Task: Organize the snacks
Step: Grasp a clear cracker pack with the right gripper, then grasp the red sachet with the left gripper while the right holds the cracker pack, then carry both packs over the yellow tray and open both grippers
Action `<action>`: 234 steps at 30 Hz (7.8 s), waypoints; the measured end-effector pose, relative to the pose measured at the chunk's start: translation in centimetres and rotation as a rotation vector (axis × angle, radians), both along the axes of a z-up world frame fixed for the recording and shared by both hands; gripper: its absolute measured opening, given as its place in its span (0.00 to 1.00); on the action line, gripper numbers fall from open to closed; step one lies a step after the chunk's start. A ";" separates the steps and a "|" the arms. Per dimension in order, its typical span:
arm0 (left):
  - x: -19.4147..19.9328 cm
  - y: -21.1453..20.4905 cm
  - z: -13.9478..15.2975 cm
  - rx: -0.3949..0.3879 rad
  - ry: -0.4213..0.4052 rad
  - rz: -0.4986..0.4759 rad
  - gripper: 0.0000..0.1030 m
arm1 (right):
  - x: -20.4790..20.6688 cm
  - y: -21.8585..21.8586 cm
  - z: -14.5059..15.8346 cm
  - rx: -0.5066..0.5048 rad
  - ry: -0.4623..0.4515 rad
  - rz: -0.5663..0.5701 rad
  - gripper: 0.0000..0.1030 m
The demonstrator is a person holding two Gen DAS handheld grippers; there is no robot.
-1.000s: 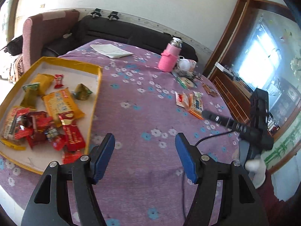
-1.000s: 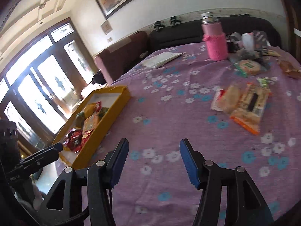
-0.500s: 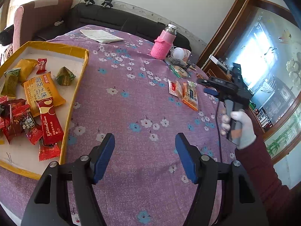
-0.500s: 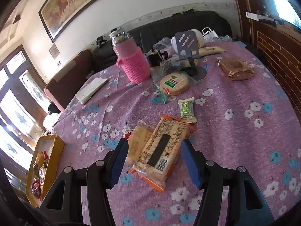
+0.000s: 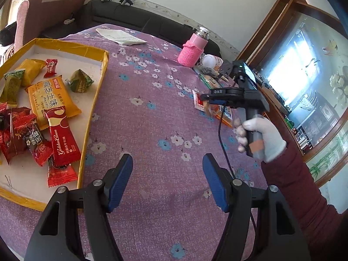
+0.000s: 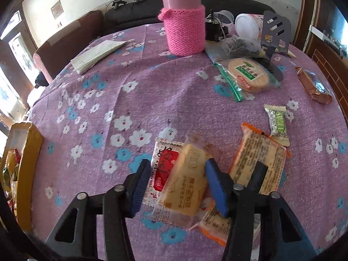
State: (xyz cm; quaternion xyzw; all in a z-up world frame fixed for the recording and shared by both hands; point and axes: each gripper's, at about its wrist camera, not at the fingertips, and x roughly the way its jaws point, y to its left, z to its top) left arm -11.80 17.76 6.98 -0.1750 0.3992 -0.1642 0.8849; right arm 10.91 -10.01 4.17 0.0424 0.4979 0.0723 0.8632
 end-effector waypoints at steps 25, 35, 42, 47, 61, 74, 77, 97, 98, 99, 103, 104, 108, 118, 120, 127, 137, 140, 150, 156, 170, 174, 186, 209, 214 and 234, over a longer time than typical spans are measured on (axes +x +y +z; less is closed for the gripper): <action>-0.9 0.4 1.6 0.015 -0.027 0.033 0.64 | -2.2 3.1 -1.1 0.119 -0.045 0.166 0.34; -1.4 1.2 2.3 0.005 -0.037 0.083 0.64 | -5.2 1.3 -0.3 0.142 -0.101 0.124 0.33; -1.6 -0.5 2.8 0.022 -0.046 0.050 0.64 | -7.2 -0.7 1.5 0.210 -0.147 0.120 0.33; -1.5 -1.0 2.9 0.032 -0.041 0.051 0.64 | -8.3 -1.4 1.7 0.248 -0.167 0.115 0.33; -0.9 -1.6 2.4 0.035 -0.018 0.048 0.64 | -9.4 -2.6 1.8 0.286 -0.191 0.099 0.33; -0.5 -2.0 2.1 0.037 -0.004 0.043 0.64 | -9.3 -3.2 1.4 0.296 -0.189 0.080 0.33; -0.2 -2.1 2.5 0.039 -0.010 0.044 0.64 | -9.3 -3.3 1.5 0.300 -0.194 0.077 0.33; 10.6 -5.1 -0.4 0.008 0.130 0.047 0.70 | -10.4 -7.3 2.9 0.352 -0.250 -0.010 0.33; 11.6 -5.6 -0.8 0.005 0.145 0.048 0.70 | -10.2 -7.7 2.9 0.369 -0.247 -0.018 0.33; 12.6 -6.2 -1.3 0.007 0.154 0.046 0.70 | -10.1 -8.0 2.8 0.382 -0.243 -0.022 0.33; 15.6 -9.8 -2.6 0.072 0.156 0.049 0.70 | -9.7 -8.9 2.2 0.420 -0.219 -0.035 0.33; 16.1 -10.8 -2.9 0.101 0.154 0.044 0.70 | -9.6 -9.0 2.1 0.426 -0.213 -0.038 0.33; 18.7 -14.1 -4.5 0.243 0.155 0.040 0.70 | -9.4 -9.2 1.7 0.451 -0.197 -0.044 0.33; 17.9 -14.9 -4.8 0.391 0.049 -0.024 0.25 | -9.4 -8.5 1.5 0.435 -0.193 -0.035 0.33; 17.6 -14.4 -4.7 0.364 0.053 -0.015 0.25 | -9.5 -8.2 1.5 0.421 -0.197 -0.030 0.33; 13.9 -11.1 -1.3 0.224 0.007 0.008 0.25 | -9.8 -7.4 1.6 0.405 -0.213 -0.010 0.33; 6.8 -1.5 3.5 0.114 -0.080 0.172 0.25 | -9.8 -5.5 0.4 0.366 -0.188 0.019 0.34; 5.5 0.9 3.5 0.081 -0.086 0.222 0.25 | -9.8 -5.1 0.2 0.350 -0.187 0.026 0.34; 3.5 4.9 2.8 0.037 -0.072 0.303 0.25 | -9.9 -4.6 0.0 0.335 -0.185 0.038 0.34; 3.5 5.4 2.9 0.030 -0.083 0.302 0.25 | -10.1 -4.4 0.3 0.323 -0.202 0.038 0.34; 4.6 3.1 10.3 0.075 -0.259 0.222 0.26 | -9.7 -4.7 -0.2 0.334 -0.183 0.030 0.34; 4.3 3.7 9.9 0.061 -0.248 0.233 0.26 | -9.9 -4.6 -0.1 0.333 -0.188 0.033 0.34; 1.6 10.6 6.0 0.051 -0.154 0.378 0.26 | -10.8 -1.5 2.6 0.356 -0.215 0.095 0.33; 3.5 18.9 -1.4 -0.003 0.026 0.473 0.26 | -8.3 29.2 2.3 0.270 -0.032 0.517 0.33; 3.4 19.1 -0.8 -0.010 0.007 0.466 0.33 | -6.9 30.5 1.4 0.224 -0.044 0.505 0.38; -0.5 13.4 4.2 0.009 -0.094 0.442 0.70 | -10.5 19.9 8.2 0.358 -0.230 0.385 0.55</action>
